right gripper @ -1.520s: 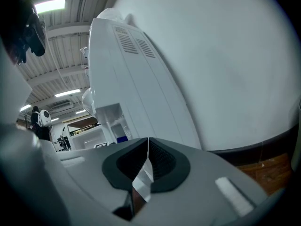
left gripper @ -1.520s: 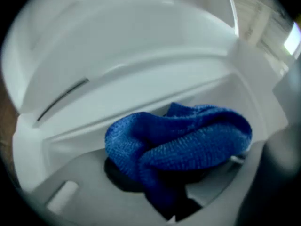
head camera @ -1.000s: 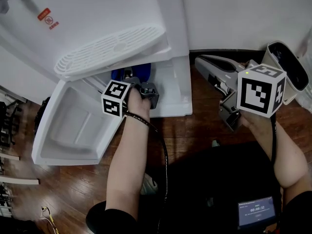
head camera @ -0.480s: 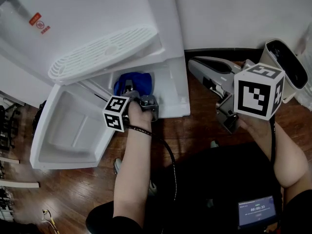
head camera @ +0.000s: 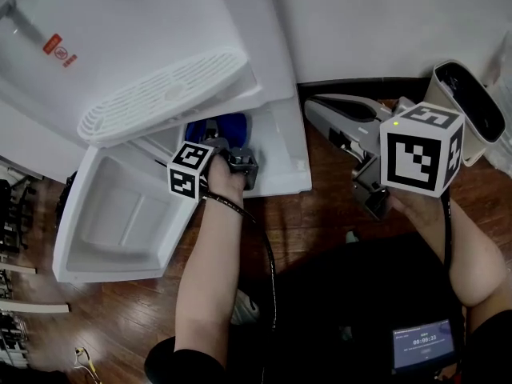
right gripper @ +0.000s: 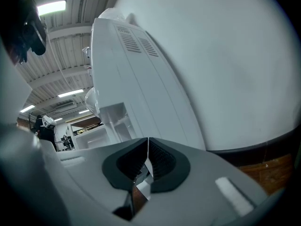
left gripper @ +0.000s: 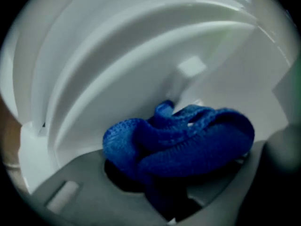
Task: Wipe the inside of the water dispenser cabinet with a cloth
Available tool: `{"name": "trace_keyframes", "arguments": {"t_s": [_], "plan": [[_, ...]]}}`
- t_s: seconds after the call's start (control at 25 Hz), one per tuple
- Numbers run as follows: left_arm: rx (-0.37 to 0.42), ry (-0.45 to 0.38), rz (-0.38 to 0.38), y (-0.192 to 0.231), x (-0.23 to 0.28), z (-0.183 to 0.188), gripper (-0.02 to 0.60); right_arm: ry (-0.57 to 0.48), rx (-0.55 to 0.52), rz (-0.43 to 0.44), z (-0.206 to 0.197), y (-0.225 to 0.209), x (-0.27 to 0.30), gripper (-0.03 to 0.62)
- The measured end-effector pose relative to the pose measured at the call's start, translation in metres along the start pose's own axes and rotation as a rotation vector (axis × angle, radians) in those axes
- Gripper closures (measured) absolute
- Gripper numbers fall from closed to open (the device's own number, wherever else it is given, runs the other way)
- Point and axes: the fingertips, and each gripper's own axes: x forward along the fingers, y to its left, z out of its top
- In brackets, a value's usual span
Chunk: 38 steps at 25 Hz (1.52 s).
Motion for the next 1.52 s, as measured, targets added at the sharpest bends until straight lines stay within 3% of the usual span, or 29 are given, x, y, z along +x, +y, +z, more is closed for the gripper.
{"name": "trace_keyframes", "arguments": {"t_s": [0.16,0.36,0.44,0.6,0.76,0.84,0.92,1.04,1.24,1.36,1.52], "plan": [[0.108,-0.072,-0.122,-0.063,-0.018,0.023,0.440,0.003,-0.015,0.016,0.000,0.005,0.000,0.582],[0.071,-0.225,-0.228,-0.111,-0.067,0.071,0.440,0.014,-0.023,0.022,-0.003,0.008,0.001,0.582],[0.123,-0.293,-0.249,-0.119,-0.087,0.084,0.440,0.010,-0.022,0.029,-0.001,0.010,0.000,0.582],[0.379,-0.323,-0.220,-0.126,-0.077,0.080,0.440,0.009,-0.018,0.043,-0.001,0.012,0.000,0.582],[0.807,-0.289,-0.122,-0.124,-0.041,0.060,0.440,0.013,-0.010,0.055,-0.003,0.013,0.001,0.582],[0.961,-0.254,-0.072,-0.119,-0.026,0.055,0.439,0.011,0.001,0.061,-0.003,0.013,0.001,0.582],[1.071,-0.208,-0.097,-0.128,-0.013,0.040,0.439,-0.001,0.008,0.053,0.001,0.010,0.000,0.582],[1.219,-0.154,-0.222,-0.161,-0.012,0.000,0.439,-0.016,0.008,0.019,0.004,0.002,-0.003,0.582],[1.217,-0.080,-0.302,-0.166,-0.033,-0.037,0.437,-0.005,-0.003,-0.009,0.000,-0.004,-0.002,0.582],[1.261,-0.022,-0.383,-0.162,-0.057,-0.063,0.437,0.006,-0.029,-0.030,-0.003,-0.007,-0.003,0.582],[1.287,0.057,-0.434,-0.146,-0.113,-0.059,0.437,0.046,-0.058,-0.036,-0.015,-0.007,-0.002,0.582]]}}
